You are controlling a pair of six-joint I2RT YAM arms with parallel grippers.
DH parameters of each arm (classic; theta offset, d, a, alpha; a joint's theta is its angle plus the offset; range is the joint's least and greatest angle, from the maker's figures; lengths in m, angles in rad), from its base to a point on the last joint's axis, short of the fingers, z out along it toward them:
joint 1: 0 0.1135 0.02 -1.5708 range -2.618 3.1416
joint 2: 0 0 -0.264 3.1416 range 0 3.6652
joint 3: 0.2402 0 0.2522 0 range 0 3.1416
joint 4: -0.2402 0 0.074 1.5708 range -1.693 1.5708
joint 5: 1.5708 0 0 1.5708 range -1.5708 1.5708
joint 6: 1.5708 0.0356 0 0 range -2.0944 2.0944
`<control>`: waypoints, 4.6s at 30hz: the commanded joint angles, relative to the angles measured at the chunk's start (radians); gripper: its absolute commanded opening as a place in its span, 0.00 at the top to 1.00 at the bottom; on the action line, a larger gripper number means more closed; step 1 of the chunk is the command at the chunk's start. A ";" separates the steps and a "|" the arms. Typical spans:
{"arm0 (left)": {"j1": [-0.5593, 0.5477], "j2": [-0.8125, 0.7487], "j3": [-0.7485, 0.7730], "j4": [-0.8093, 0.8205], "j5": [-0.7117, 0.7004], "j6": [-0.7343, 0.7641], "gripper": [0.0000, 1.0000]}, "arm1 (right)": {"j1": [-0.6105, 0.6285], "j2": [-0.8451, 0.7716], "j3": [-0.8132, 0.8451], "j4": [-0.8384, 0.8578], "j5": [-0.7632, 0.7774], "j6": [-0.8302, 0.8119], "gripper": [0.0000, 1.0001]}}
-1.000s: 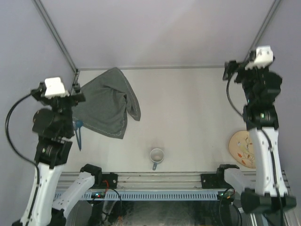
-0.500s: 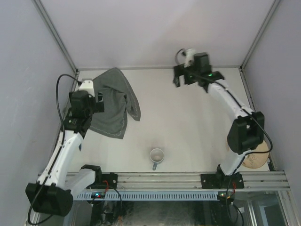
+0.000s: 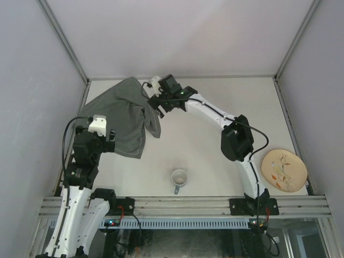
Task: Set the dinner table for one person
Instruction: Flatten out the napkin at the center of the board.
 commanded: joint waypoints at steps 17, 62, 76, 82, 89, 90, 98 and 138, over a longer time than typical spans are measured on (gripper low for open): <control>0.057 -0.175 -0.060 -0.049 -0.176 0.123 0.00 | 0.164 0.033 -0.179 0.041 0.058 -0.047 0.25; 0.062 -0.190 -0.089 -0.096 -0.152 0.065 0.00 | 0.125 0.220 -0.017 0.015 -0.036 0.001 1.00; 0.019 0.038 -0.079 0.080 0.202 0.067 0.00 | -0.044 -0.265 -0.222 -0.092 0.036 -0.041 1.00; -0.212 0.315 -0.095 0.327 0.169 0.212 0.00 | -0.163 -0.420 -0.342 -0.097 0.000 -0.055 1.00; -0.417 0.464 -0.124 0.410 0.132 0.222 0.00 | -0.289 -0.457 -0.369 -0.127 -0.082 -0.044 1.00; -0.447 0.462 -0.131 0.409 0.119 0.227 0.00 | -0.296 -0.454 -0.369 -0.130 -0.086 -0.048 1.00; -0.629 0.496 -0.053 0.276 0.182 0.123 0.00 | -0.372 -0.421 -0.360 -0.121 -0.073 -0.050 1.00; -0.737 0.817 0.092 0.509 0.411 -0.044 0.00 | -0.609 -0.416 -0.419 -0.139 -0.140 -0.021 1.00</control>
